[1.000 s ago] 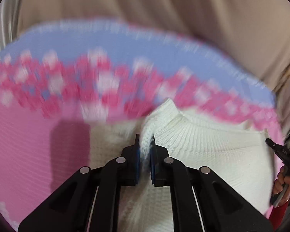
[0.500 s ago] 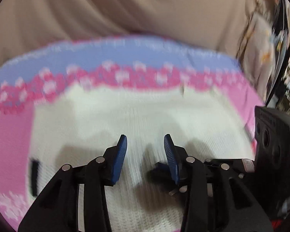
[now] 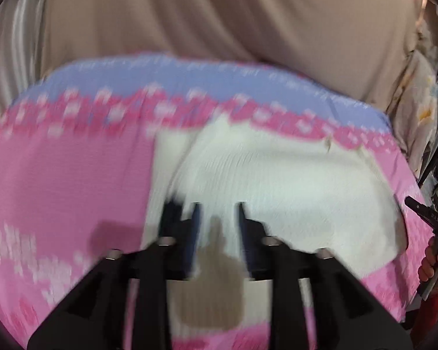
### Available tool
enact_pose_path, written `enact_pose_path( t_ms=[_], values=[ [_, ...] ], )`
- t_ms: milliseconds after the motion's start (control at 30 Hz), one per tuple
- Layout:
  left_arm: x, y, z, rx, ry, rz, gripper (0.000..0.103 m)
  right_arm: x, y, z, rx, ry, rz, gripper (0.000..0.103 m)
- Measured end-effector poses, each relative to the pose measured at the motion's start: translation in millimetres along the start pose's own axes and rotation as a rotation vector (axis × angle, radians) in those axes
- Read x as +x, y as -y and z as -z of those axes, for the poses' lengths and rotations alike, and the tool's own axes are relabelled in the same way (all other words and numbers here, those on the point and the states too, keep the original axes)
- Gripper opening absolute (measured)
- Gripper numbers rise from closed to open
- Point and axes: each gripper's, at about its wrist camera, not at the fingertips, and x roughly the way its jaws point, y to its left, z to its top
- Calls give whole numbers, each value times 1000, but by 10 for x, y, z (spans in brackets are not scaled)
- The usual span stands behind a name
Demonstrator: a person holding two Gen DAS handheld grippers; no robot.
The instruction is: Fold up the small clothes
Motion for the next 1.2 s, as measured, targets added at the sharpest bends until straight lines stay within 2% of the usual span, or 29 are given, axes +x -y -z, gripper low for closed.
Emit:
enact_pose_path(
  t_ms=[33,67,100,167,200,233,267,300,333,367,400,433,500,567,600,667,700,767,800,867,967,1033,1100,1200],
  values=[
    [53,51,-184,-5,43,-12,75,118,-57,-99,-7,14,9,51],
    [158,71,-326,-14,63,-21,81,267,-82,-229,-14,16,29,61],
    [280,103,-454,-18,65,-29,81,449,-134,-303,-21,6,50,62],
    [673,60,-683,-46,7,-24,81,835,-164,-393,-40,-64,95,62],
    [886,11,-731,-75,-35,-16,75,1079,-157,-408,-54,-124,112,61],
    [1039,-35,-744,-97,-72,-9,65,1196,-132,-352,-57,-163,125,55],
    [1179,-83,-741,-112,-112,-8,45,1277,-119,-323,-41,-195,134,13],
    [1347,-137,-712,-128,-161,-31,22,1275,-77,-314,-6,-208,120,8],
    [1392,-160,-687,-129,-170,-45,18,1172,-22,-338,42,-160,67,8],
    [1407,-189,-664,-130,-158,-47,17,1083,2,-365,56,-113,51,8],
    [1395,-217,-643,-136,-141,-40,16,1007,31,-384,59,-83,77,7],
    [1397,-241,-633,-142,-135,-36,16,1045,119,-362,72,-98,137,7],
    [1409,-281,-619,-157,-111,-30,17,1284,263,-287,119,-186,120,5],
    [1388,-234,-574,-144,-91,-46,18,1179,210,-356,129,-178,129,6],
    [1389,-223,-573,-138,-86,-54,18,1091,164,-370,132,-153,143,11],
    [1383,-195,-574,-123,-78,-67,18,793,-114,-342,101,-44,160,21],
    [1383,-182,-575,-118,-74,-71,19,698,-316,-306,66,-20,104,21],
    [1381,-165,-564,-105,-65,-86,19,666,-738,-205,-8,-44,-44,21],
    [1383,-130,-562,-90,-61,-100,19,728,-1041,-103,-66,-94,-139,21],
    [1391,-94,-549,-67,-55,-121,20,907,-1547,138,-159,-186,-267,20],
    [1381,-85,-539,-67,-50,-127,21,1109,-1907,426,-273,-231,-219,18],
    [1360,-127,-524,-85,-47,-115,23,1126,-1803,488,-261,-239,-187,12],
    [1337,-156,-504,-96,-43,-102,24,1028,-1516,425,-200,-227,-163,7],
    [1323,-146,-487,-95,-40,-103,24,830,-801,344,-74,-163,-13,5]
  ],
)
